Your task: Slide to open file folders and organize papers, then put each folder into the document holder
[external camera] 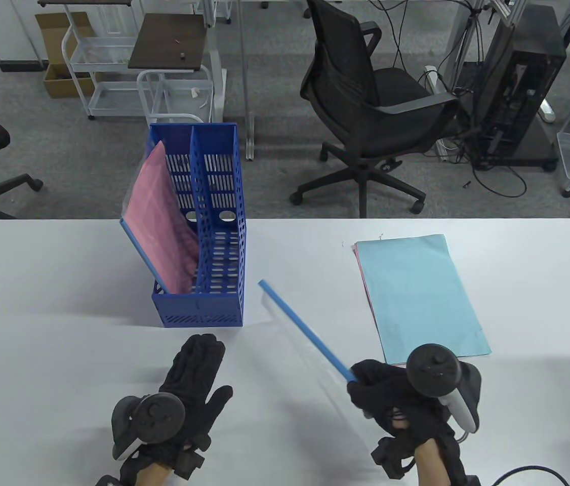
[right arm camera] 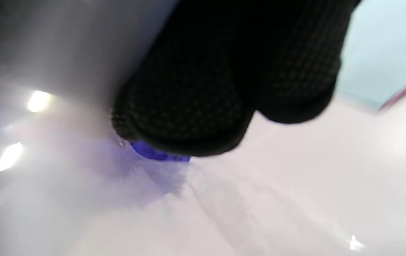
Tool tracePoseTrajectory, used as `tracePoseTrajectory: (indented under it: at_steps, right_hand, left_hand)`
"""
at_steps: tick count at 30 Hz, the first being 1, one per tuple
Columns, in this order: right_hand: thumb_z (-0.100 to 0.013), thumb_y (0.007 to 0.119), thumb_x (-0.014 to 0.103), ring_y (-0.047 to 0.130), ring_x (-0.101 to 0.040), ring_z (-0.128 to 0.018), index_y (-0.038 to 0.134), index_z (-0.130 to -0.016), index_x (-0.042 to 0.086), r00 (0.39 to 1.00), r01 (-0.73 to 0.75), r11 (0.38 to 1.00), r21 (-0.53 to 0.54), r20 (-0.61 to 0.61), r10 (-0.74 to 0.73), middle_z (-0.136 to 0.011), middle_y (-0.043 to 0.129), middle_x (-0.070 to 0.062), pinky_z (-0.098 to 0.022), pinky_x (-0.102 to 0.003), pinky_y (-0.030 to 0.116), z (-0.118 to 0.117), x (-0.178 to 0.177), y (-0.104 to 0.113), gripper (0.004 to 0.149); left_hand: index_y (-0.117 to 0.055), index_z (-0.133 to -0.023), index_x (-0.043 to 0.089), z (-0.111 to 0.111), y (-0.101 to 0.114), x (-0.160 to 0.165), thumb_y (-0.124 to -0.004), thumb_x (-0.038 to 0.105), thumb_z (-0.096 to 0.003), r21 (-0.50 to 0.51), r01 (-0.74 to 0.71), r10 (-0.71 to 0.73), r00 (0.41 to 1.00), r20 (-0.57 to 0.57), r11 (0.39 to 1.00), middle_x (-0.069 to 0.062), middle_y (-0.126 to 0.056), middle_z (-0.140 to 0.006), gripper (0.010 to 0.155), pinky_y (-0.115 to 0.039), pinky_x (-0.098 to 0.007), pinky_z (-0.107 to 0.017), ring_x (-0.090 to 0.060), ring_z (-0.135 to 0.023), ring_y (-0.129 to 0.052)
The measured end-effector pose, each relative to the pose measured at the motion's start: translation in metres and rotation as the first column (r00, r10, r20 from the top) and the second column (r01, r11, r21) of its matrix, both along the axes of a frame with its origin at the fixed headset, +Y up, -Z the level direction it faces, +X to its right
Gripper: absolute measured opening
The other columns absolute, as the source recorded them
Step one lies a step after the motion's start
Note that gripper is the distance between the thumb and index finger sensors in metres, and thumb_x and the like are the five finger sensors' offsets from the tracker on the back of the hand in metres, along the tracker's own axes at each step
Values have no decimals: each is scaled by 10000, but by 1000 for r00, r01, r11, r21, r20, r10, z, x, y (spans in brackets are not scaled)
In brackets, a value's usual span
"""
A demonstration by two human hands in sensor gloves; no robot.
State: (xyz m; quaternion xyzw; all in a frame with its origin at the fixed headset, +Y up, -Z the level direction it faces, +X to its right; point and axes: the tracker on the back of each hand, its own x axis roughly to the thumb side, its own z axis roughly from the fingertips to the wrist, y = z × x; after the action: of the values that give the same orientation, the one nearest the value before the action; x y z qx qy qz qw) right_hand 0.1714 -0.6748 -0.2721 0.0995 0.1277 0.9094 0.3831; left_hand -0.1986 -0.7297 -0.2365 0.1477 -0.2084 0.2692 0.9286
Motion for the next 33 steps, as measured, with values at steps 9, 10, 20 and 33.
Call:
tracePoseTrajectory:
  at_steps: [9, 10, 20, 33]
  right_hand:
    - [-364, 896, 463, 1062, -140, -267, 910, -752, 134, 938, -28, 979, -202, -344, -44, -482, 1044, -17, -253, -338, 949, 5, -54, -30, 509]
    - [-362, 895, 462, 1061, -141, -267, 909, -753, 133, 932, -23, 978, -209, -358, -55, -482, 1044, -17, -253, -339, 948, 5, -57, -32, 511]
    - [-371, 786, 625, 1072, -273, -537, 817, -876, 135, 949, 121, 964, -239, -257, -183, -748, 1008, -80, -433, -436, 920, -3, -46, -47, 704]
    - [-344, 860, 546, 1023, -272, -591, 809, -864, 178, 949, 302, 953, -19, -95, -302, -758, 992, -40, -497, -468, 860, -6, -29, -47, 639]
  left_hand:
    - [-705, -1035, 425, 22, 13, 33, -903, 459, -398, 124, 218, -236, 960, 150, 968, 101, -736, -1131, 668, -613, -516, -815, -216, -1115, -734]
    - [-732, -1021, 410, 22, 13, 36, -904, 453, -399, 131, 242, -260, 954, 150, 961, 90, -787, -1097, 647, -681, -519, -783, -215, -1056, -829]
    - [-872, -899, 352, 12, 3, 37, -830, 423, -436, 21, 287, -286, 942, 173, 958, 43, -984, -827, 471, -797, -504, -658, -213, -700, -1032]
    - [-839, -925, 264, -14, -8, 0, -763, 416, -475, -343, -10, 84, 976, 203, 939, -20, -978, -743, 481, -829, -491, -546, -233, -542, -1021]
